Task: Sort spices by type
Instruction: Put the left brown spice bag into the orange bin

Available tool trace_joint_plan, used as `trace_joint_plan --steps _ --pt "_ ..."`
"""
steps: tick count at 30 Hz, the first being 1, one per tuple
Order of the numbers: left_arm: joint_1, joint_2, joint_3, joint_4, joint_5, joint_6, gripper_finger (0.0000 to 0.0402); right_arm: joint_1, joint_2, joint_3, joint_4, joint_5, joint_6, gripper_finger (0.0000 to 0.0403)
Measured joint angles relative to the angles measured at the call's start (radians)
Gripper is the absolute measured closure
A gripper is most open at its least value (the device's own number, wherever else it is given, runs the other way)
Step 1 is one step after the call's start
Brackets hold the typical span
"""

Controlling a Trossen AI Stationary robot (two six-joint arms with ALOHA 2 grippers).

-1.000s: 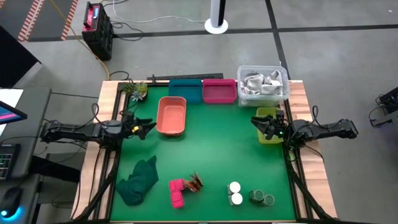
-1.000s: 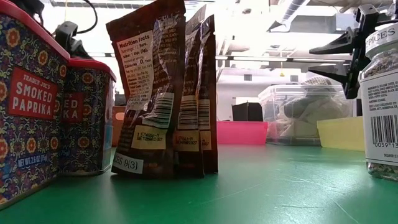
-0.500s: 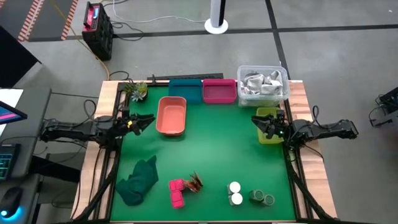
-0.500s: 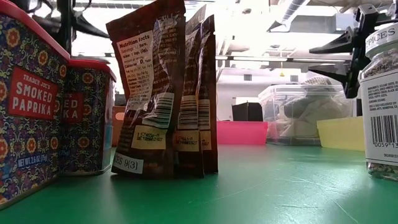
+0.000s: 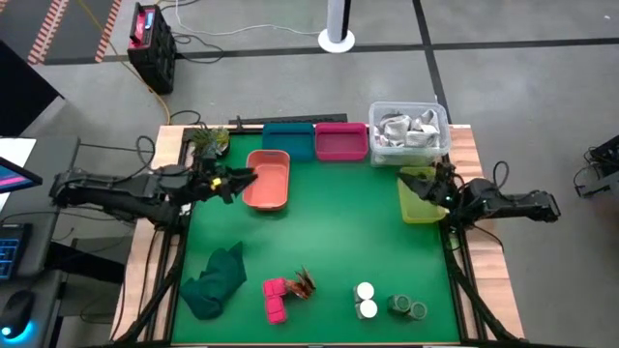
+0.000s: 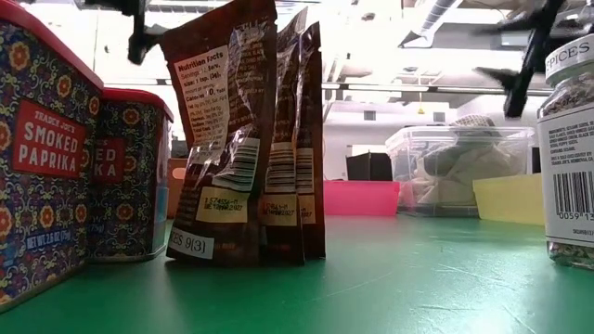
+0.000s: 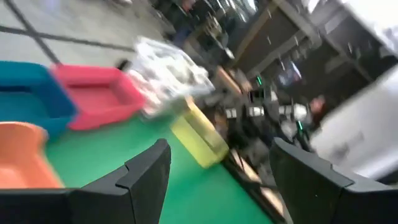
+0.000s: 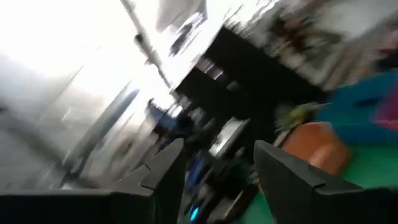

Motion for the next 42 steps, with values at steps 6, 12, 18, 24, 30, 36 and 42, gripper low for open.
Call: trace_joint_plan --steps 6,12,18,24,30,36,42 --pt "-0.048 0.219 0.223 -0.177 0.179 0.008 0.0143 0.063 0.16 0.253 -0.202 -0.046 -0.281 0.0186" --pt "-0.105 0.428 0.43 -0.419 0.344 0.061 0.0143 0.088 0.447 0.554 -0.531 -0.046 -0.353 0.0186" --pt "-0.158 0.587 0.601 -0.569 0.539 0.128 0.0143 0.089 0.725 0.809 -0.729 -0.067 -0.417 0.0186" --pt "-0.262 0.684 0.668 -0.746 0.611 0.148 0.0143 0.078 0.906 0.921 -0.75 -0.071 -0.425 0.0186" --pt "-0.353 0.731 0.669 -0.8 0.604 0.053 0.0143 0.096 1.007 0.996 -0.757 -0.071 -0.422 0.0182" --pt "-0.401 0.733 0.67 -0.791 0.549 0.098 0.0143 0.075 1.087 1.096 -0.976 -0.07 -0.396 0.0159" --pt "-0.43 0.747 0.671 -0.703 0.382 0.179 0.0143 0.082 1.08 1.159 -1.141 -0.021 -0.366 0.0143"
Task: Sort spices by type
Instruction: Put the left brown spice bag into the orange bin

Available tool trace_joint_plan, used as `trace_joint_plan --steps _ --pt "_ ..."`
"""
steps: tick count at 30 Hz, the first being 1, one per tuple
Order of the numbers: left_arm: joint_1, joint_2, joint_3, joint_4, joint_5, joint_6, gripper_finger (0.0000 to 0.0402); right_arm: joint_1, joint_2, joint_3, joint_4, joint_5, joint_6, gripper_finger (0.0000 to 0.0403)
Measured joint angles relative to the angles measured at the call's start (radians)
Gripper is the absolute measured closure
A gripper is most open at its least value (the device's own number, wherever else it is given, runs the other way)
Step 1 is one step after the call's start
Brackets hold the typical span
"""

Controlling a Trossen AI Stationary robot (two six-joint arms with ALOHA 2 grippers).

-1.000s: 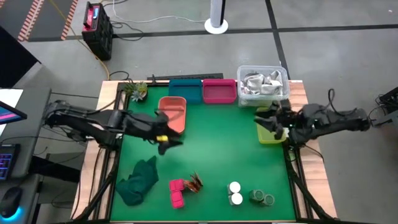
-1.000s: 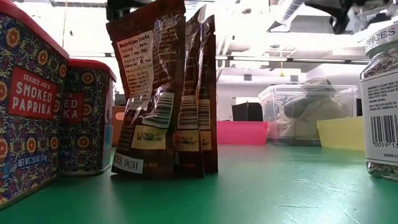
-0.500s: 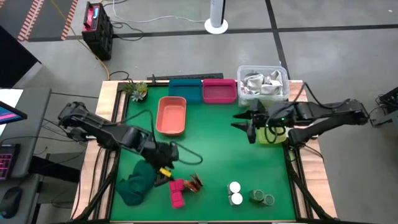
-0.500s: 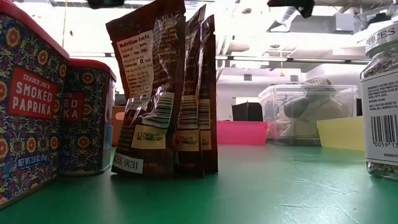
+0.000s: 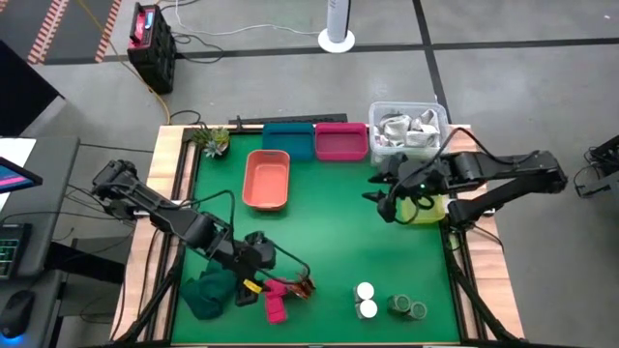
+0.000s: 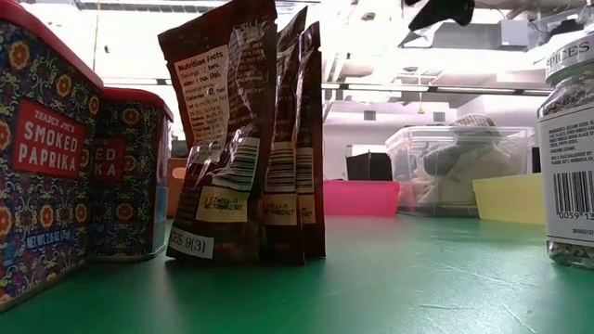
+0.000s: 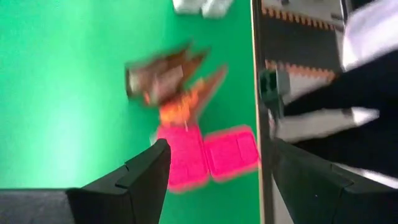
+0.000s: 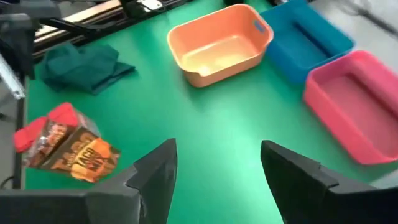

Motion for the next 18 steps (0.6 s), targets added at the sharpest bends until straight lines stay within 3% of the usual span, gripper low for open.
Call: trace_joint_plan --steps 4,10,18 --pt "0.019 0.04 0.005 0.075 -0.035 0.041 0.0143 0.057 -0.046 0.001 -0.035 0.099 0.016 0.0143" --pt "0.031 0.157 0.051 0.073 0.037 0.071 0.0143 0.18 -0.079 -0.009 -0.131 0.2 0.109 0.0143" --pt "0.01 0.278 0.143 0.078 0.05 0.253 0.0143 0.303 -0.1 -0.021 -0.204 0.282 0.213 0.0143"
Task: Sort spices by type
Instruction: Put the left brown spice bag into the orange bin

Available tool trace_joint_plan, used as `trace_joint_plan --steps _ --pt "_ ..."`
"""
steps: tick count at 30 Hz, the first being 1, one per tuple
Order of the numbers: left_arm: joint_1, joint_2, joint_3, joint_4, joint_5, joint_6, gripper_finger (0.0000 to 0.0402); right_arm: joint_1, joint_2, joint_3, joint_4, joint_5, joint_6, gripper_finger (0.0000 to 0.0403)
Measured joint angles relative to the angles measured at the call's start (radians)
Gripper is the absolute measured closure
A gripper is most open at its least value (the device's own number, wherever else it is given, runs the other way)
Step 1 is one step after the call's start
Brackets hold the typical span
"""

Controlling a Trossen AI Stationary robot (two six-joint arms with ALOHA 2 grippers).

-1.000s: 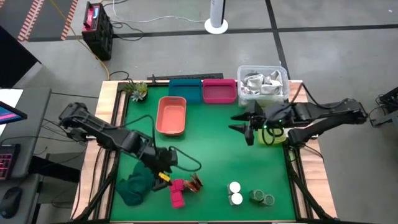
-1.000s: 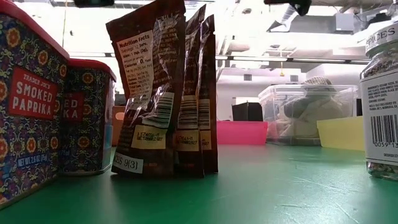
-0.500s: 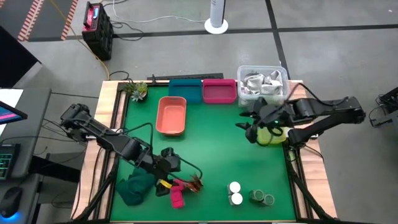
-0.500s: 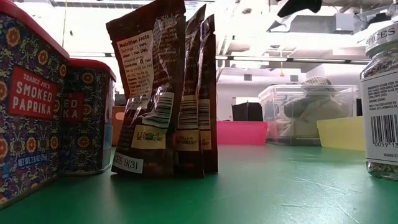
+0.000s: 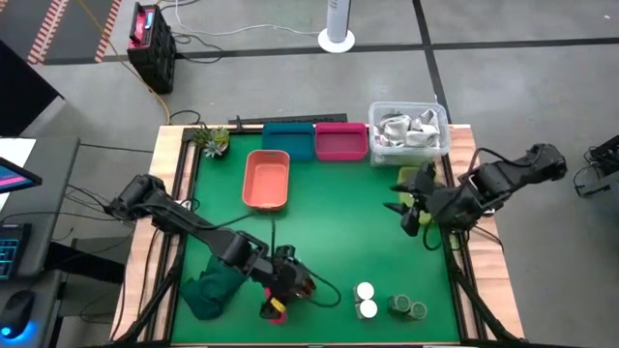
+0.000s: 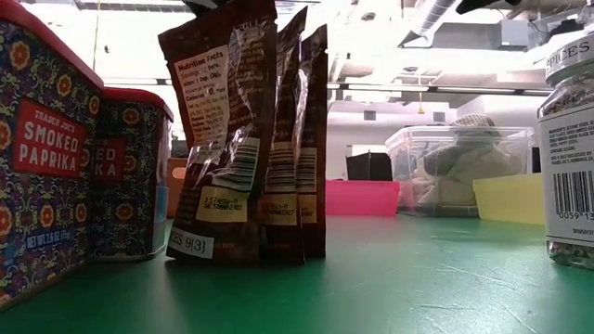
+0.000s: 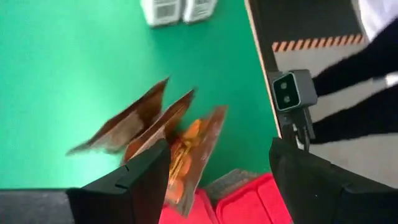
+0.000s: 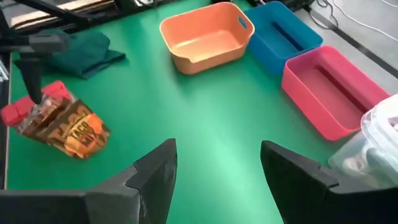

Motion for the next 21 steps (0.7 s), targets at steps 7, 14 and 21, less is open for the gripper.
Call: trace_joint_plan --steps 7,14,21 --pt "-0.027 0.058 0.01 -0.011 -0.1 0.167 0.0143 0.052 -0.011 0.0 -0.002 0.021 0.06 0.0143" --pt "-0.018 0.083 0.008 -0.022 -0.146 0.217 0.0176 0.08 -0.011 0.0 0.0 0.031 0.115 0.0143" --pt "-0.015 0.1 0.007 -0.038 -0.073 0.271 0.0276 0.113 -0.011 0.0 0.0 0.069 0.144 0.0143"
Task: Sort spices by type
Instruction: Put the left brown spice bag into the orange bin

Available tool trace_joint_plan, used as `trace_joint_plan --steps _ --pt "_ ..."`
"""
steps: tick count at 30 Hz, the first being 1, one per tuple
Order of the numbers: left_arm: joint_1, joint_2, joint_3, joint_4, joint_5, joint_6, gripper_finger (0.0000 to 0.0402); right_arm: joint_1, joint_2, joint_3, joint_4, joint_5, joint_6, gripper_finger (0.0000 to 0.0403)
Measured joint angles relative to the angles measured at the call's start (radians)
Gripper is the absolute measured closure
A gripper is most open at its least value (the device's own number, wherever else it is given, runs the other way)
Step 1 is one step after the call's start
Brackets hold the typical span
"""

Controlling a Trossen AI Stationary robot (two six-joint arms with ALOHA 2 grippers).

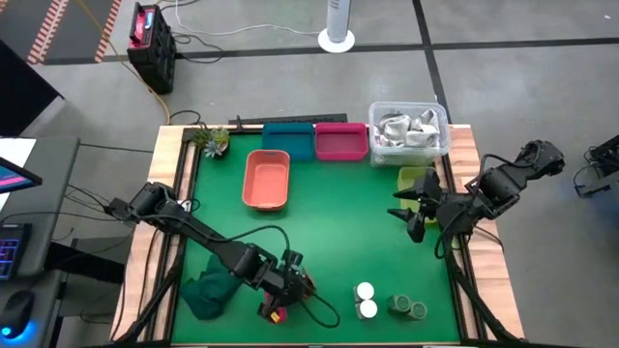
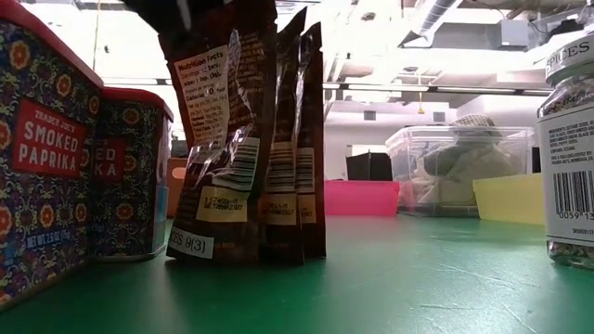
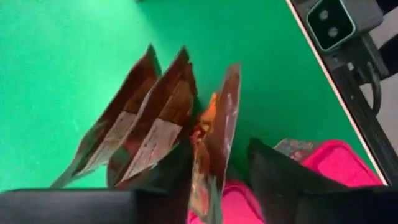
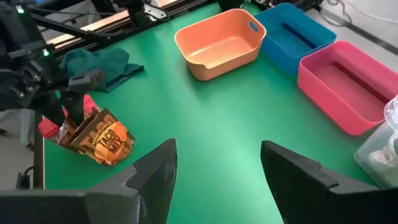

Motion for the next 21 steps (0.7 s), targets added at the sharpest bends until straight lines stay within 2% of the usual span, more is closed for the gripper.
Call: trace_joint_plan --steps 7,12,17,21 --pt "0.012 0.002 0.0 -0.025 0.004 -0.022 0.039 0.007 0.0 0.0 0.0 0.03 0.006 0.0143" --pt "0.034 -0.026 0.012 -0.037 0.029 -0.047 0.04 0.006 0.0 0.0 0.0 0.063 0.005 0.0143" --pt "0.059 -0.051 0.059 -0.031 0.147 -0.027 0.0401 0.006 0.0 0.0 0.0 0.082 0.001 0.0143" --pt "0.087 -0.091 0.082 -0.034 0.166 -0.069 0.0401 -0.001 0.0 0.0 0.0 0.082 0.001 0.0143"
